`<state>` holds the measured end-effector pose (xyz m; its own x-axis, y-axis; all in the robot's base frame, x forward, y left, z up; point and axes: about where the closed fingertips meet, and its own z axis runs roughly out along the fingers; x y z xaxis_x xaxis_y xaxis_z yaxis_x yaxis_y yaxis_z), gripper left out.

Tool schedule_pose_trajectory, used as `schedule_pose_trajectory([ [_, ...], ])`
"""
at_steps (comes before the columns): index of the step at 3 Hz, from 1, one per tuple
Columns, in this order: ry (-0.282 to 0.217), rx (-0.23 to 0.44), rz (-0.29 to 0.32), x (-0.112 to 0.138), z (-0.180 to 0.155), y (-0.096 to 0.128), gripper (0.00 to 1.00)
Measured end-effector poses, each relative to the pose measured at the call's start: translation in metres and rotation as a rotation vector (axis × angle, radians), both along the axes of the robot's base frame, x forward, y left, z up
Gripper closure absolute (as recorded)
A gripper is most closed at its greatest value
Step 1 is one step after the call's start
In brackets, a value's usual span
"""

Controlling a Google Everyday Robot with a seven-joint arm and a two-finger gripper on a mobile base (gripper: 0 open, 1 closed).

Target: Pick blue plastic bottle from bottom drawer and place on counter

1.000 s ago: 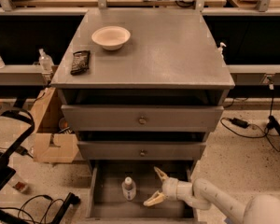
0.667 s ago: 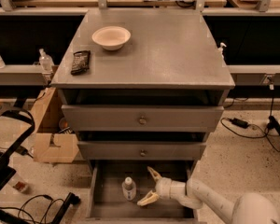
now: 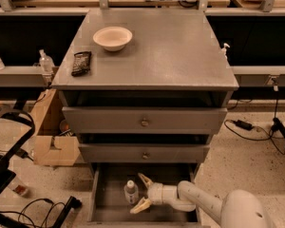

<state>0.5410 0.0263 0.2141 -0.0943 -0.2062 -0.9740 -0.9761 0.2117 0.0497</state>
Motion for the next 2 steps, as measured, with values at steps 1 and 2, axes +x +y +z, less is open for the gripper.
schedule_pose_trajectory([
  [1, -0.005, 0.010, 0.045, -0.001, 0.000, 0.022, 0.17],
  [2, -0.005, 0.018, 0.073, -0.002, 0.000, 0.038, 0.41],
])
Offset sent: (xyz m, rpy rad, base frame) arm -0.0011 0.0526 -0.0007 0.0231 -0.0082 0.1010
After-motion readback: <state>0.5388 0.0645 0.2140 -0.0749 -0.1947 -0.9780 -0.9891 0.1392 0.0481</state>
